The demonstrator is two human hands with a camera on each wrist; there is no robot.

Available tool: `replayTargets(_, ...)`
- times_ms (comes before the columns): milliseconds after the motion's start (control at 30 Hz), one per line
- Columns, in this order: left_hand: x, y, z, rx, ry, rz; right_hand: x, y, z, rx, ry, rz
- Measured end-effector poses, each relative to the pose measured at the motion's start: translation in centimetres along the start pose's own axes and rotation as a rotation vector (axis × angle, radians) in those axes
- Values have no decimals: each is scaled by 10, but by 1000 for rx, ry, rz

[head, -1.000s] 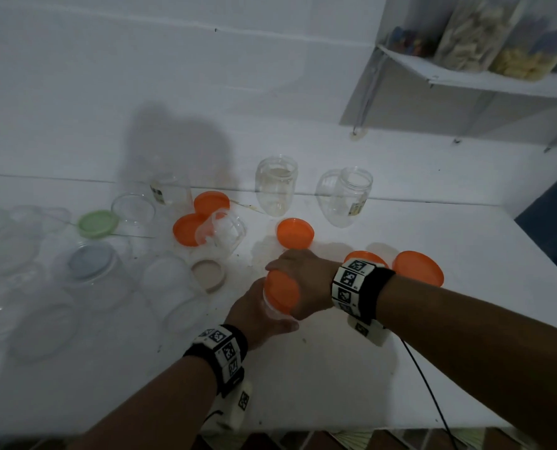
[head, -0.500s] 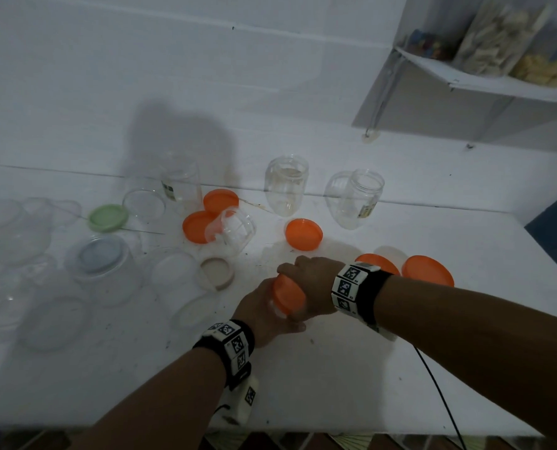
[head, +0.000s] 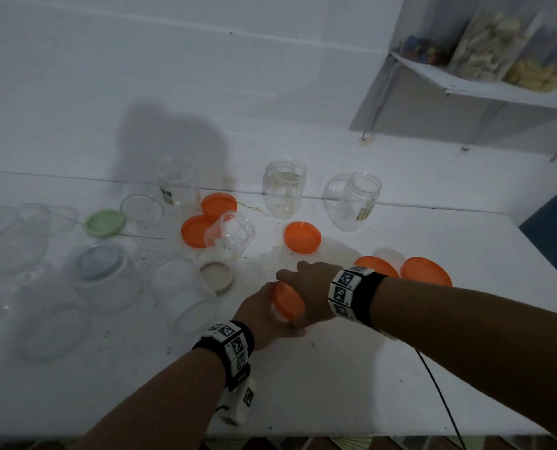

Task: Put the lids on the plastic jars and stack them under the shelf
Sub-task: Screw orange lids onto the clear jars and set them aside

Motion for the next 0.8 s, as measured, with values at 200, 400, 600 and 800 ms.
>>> replayTargets(200,-1,2,-1,17,-10,45,0,2,-4,-79,-144,-11)
replayTargets(400,-2,1,1,9,6,13,3,14,-6,38,66,76)
replayTargets(600,-3,4,1,-16,-1,28,4,2,-5,-9,-156,-49)
replayTargets(800,-1,7,-5,-105,-39,51,13,-6,-11,-146,-165,-34)
Point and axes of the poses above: each hand's wrist, its own x-axis away from the middle knuckle, its own y-axis out of the back of the hand, z = x × y, the point moved 2 cm from there along -x, towards the middle knuckle, and after that the axes turned 15 degrees about y, right-handed, at the moved point
